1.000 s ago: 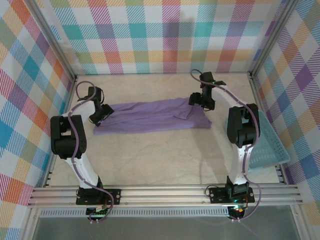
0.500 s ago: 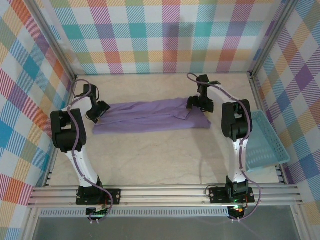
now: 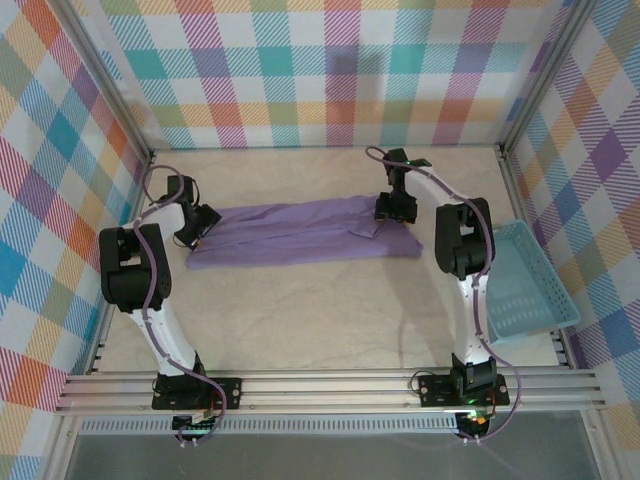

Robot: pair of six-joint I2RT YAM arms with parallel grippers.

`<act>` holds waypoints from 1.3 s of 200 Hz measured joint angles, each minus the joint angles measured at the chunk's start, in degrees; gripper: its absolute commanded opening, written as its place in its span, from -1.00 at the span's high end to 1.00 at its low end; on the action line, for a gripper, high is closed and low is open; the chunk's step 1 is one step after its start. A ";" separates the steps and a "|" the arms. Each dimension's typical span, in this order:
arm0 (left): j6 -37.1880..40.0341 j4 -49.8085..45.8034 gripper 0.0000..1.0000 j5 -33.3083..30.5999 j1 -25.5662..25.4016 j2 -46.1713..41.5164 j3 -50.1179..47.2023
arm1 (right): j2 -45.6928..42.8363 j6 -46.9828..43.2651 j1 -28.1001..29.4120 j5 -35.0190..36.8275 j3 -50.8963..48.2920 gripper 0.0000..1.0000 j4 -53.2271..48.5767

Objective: Fold the inside-out t-shirt

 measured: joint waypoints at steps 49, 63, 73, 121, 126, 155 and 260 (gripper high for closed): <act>-1.31 2.62 -0.48 -0.70 -0.37 -4.11 -5.99 | -0.61 1.03 1.38 -1.42 -1.40 0.83 2.80; -1.33 3.10 -0.48 -0.90 -0.37 -5.09 -7.39 | -2.58 1.20 1.46 -1.95 -4.17 1.00 5.09; -1.38 3.50 -0.48 -0.90 -0.37 -5.68 -8.28 | -4.17 1.44 1.01 -2.51 -6.82 1.00 6.51; -3.63 6.71 -0.50 -1.51 -5.75 -12.35 -16.90 | -9.81 -0.83 -1.07 1.20 -13.66 1.00 5.51; -3.93 6.21 -0.51 -1.68 -7.04 -13.20 -17.53 | -10.29 -1.31 -1.29 2.16 -13.75 1.00 5.05; -4.76 1.25 -0.53 -1.09 -10.88 -16.87 -19.34 | -13.64 -3.74 -1.97 7.72 -13.53 1.00 2.51; -2.16 -7.52 -0.40 -3.78 -7.72 -19.71 -17.31 | -15.06 -12.83 4.07 21.86 0.35 1.00 -8.22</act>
